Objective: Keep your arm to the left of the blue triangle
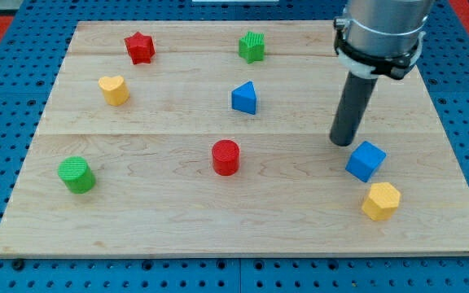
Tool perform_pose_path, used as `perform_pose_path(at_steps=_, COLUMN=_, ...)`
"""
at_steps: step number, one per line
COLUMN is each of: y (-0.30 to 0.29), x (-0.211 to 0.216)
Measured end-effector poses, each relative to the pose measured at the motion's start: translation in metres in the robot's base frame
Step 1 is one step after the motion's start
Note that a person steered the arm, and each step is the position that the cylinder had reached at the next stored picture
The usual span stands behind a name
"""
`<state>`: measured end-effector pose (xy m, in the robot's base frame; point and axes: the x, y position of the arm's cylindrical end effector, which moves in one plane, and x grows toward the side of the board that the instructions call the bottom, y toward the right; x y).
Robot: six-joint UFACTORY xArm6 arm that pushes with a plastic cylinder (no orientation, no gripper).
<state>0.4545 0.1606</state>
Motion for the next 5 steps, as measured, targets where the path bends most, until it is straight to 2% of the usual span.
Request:
perform_pose_path(at_steps=1, y=0.082, x=0.002)
perform_pose_path(at_steps=2, y=0.126, x=0.029)
perform_pose_path(at_steps=3, y=0.078, x=-0.037)
perform_pose_path(at_steps=5, y=-0.138, x=-0.006)
